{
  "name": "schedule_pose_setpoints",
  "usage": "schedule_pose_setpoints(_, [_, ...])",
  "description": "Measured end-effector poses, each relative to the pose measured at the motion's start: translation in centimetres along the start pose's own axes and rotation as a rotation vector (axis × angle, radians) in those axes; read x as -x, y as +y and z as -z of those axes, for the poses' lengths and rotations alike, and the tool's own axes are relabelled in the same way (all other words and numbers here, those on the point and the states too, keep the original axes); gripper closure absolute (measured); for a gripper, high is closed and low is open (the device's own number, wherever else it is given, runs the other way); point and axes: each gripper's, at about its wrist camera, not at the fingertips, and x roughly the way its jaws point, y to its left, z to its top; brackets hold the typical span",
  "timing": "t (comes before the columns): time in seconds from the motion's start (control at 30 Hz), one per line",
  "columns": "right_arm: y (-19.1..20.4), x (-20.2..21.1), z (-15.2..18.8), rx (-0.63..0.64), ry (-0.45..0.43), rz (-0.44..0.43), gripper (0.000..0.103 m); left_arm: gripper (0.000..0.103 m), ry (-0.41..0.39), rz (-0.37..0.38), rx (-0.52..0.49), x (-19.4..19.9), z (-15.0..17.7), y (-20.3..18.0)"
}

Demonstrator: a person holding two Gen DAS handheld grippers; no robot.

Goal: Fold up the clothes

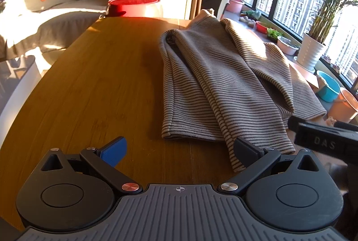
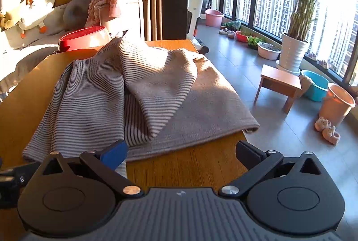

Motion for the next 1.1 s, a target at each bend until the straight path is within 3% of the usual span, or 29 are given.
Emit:
schedule_pose_setpoints(0.13, [0.8,-1.0,-0.6,-0.014,0.088,-0.070,0.000,0.000,-0.012,-0.014,0.009,0.1,-0.1,0.1])
schedule_pose_setpoints(0.2, [1.1,-1.5,-0.9,-0.020,0.132,-0.104,0.000,0.000,-0.007,0.025,0.082,0.5,-0.1,2.6])
schedule_pose_setpoints(0.3, [1.8,-2.4,-1.5,-0.028,0.197,-0.155,0.000,0.000,0.003,-0.001,0.103,0.1,-0.1,3.6])
schedule_pose_setpoints(0.37, [4.9,-5.7,-2.9,0.016,0.232,-0.166,0.000,0.000,0.006,-0.005,0.107,0.3,0.1,3.5])
schedule_pose_setpoints(0.5, [4.3,-5.0,-3.6,0.068,0.232,-0.236,0.000,0.000,0.009,-0.010,0.107,0.7,0.4,3.0])
schedule_pose_setpoints(0.57, [3.3,-4.1,-3.6,0.055,0.225,-0.212,0.000,0.000,0.010,-0.005,0.092,0.9,0.6,2.3])
schedule_pose_setpoints(0.7, [1.3,0.7,-3.0,0.095,0.152,0.000,0.000,0.000,0.021,0.014,0.052,0.8,0.6,1.6])
schedule_pose_setpoints(0.77, [1.1,1.8,-2.0,0.109,0.134,0.066,0.000,0.000,0.028,0.020,0.037,0.5,0.4,1.3])
schedule_pose_setpoints(1.1, [0.1,4.7,0.0,0.076,0.134,0.049,0.000,0.000,0.026,0.033,-0.005,0.6,0.5,0.6])
